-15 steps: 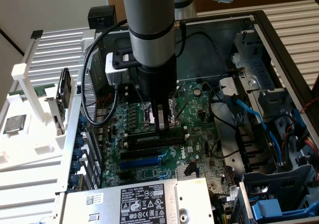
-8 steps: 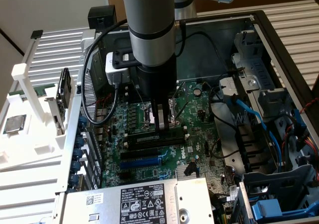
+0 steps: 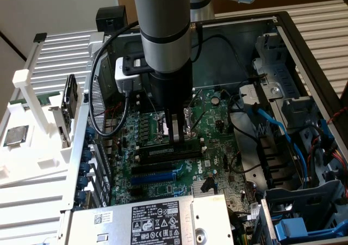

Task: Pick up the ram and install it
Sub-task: 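Insert the ram into the slot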

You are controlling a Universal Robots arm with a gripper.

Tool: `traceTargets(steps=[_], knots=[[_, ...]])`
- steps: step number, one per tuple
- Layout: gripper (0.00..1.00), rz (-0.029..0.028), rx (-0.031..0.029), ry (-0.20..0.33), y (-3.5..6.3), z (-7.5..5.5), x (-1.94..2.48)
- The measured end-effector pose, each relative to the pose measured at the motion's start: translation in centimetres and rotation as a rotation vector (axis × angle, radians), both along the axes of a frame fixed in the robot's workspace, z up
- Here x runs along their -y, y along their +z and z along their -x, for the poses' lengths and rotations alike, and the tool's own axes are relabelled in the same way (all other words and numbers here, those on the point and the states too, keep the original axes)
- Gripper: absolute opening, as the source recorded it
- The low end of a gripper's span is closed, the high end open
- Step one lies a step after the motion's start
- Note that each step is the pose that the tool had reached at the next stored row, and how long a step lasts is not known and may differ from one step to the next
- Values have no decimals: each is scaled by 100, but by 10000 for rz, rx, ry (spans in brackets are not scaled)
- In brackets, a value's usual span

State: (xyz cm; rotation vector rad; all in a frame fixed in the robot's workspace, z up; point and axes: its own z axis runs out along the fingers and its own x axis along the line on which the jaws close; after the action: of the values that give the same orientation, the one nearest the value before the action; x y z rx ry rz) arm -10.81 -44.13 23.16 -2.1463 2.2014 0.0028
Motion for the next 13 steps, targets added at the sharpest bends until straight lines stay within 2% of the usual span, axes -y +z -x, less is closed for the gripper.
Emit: traceTargets(steps=[13], knots=[[12,1,0,-1,14,3,1]])
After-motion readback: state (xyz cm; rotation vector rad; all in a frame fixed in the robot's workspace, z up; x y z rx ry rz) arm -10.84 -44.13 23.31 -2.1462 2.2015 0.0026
